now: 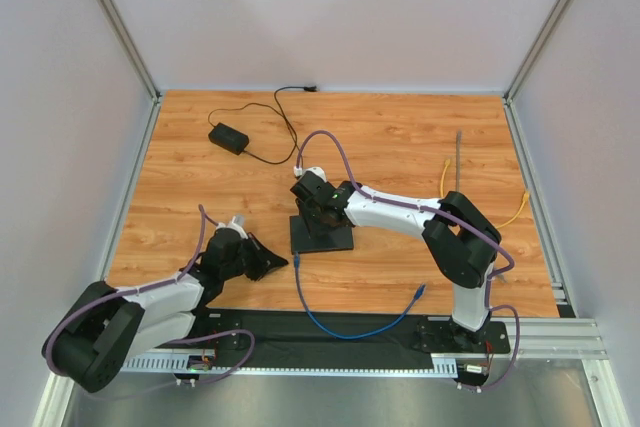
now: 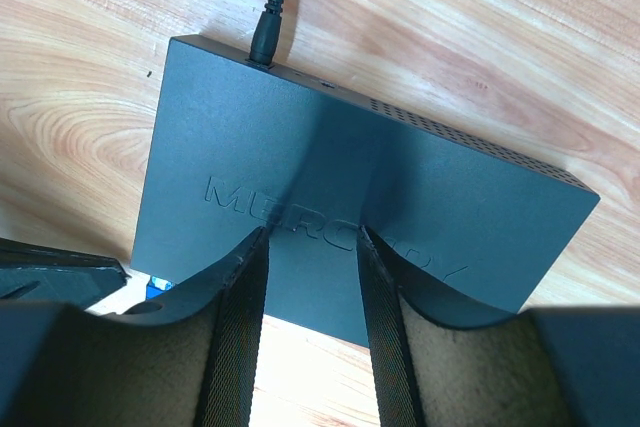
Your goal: Pull the plug from the switch port
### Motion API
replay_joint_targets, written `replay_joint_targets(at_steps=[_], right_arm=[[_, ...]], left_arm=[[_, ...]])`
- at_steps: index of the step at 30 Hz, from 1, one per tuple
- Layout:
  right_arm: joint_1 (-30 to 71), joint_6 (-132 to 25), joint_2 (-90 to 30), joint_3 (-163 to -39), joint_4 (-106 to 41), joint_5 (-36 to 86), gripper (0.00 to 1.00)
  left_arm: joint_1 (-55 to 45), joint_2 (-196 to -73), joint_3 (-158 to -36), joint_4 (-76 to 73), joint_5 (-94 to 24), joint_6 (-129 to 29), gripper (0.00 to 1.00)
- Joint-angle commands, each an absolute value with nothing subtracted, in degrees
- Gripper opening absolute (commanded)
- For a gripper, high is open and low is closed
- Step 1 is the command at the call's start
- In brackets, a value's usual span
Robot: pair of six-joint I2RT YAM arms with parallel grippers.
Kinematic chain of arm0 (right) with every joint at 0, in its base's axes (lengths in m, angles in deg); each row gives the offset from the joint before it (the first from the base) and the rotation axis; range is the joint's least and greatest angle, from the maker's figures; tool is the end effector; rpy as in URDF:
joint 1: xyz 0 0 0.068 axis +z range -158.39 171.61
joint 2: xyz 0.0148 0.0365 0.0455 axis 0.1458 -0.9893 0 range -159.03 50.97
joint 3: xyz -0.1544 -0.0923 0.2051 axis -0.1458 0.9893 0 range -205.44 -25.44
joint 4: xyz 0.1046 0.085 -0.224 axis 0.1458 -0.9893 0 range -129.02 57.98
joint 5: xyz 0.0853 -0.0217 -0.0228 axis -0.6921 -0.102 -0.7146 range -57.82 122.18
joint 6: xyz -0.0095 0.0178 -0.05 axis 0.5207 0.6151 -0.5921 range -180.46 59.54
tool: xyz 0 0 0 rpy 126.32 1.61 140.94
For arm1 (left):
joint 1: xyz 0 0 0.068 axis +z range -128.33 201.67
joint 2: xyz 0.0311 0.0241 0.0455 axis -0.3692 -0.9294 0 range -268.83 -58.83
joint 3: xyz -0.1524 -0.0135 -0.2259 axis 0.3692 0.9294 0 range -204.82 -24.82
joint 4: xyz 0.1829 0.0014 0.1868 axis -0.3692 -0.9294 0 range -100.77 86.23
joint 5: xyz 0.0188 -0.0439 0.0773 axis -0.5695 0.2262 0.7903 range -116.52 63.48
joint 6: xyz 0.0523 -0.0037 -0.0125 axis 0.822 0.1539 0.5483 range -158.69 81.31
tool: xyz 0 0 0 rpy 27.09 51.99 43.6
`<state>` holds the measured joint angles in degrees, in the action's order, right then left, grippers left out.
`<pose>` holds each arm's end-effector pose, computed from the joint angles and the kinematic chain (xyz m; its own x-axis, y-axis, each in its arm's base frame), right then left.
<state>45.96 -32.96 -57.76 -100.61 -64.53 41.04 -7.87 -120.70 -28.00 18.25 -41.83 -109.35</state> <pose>0.2296 0.3108 0.1783 -0.8266 -0.3694 -0.4247 -0.4338 0.8988 0.0625 0.1354 -0.0875 0.1036 -0.7946 -0.5958 -0.1168 -0.2717 0.5211 -0.8091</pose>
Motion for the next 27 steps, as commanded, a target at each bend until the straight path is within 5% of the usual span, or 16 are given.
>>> replay_joint_targets(at_steps=[1, 5, 7, 8, 11, 21, 27], right_arm=[[46.55, -31.72, -64.35, -97.68, -67.35, 35.08, 0.42], [46.55, -31.63, -64.26, -97.60, -67.35, 35.08, 0.42], [46.55, -31.63, -64.34, -97.60, -67.35, 35.08, 0.42], [46.55, -31.63, -64.35, -97.42, -67.26, 35.08, 0.42], [46.55, -31.72, -64.34, -97.42, -67.26, 35.08, 0.42], [46.55, -32.07, -64.34, -97.42, -67.43, 34.82, 0.42], [46.46, -32.25, -63.73, -97.42, -67.70, 34.99, 0.42]], left_arm=[[-7.69, -116.51, -25.52, 12.06, -40.49, -105.50, 0.00], [-7.69, -114.12, -27.80, 8.80, -41.46, -102.51, 0.00], [-7.69, -114.20, -29.38, 8.09, -41.99, -101.28, 0.12], [-7.69, -114.46, -29.56, 8.18, -41.99, -100.92, 0.27], [-7.69, -117.36, -30.18, 10.81, -42.52, -100.31, 0.39], [-7.69, -137.73, -30.35, 31.28, -47.61, -103.55, 0.37], [-7.69, -139.96, -28.60, 36.40, -46.04, -105.67, 0.31]])
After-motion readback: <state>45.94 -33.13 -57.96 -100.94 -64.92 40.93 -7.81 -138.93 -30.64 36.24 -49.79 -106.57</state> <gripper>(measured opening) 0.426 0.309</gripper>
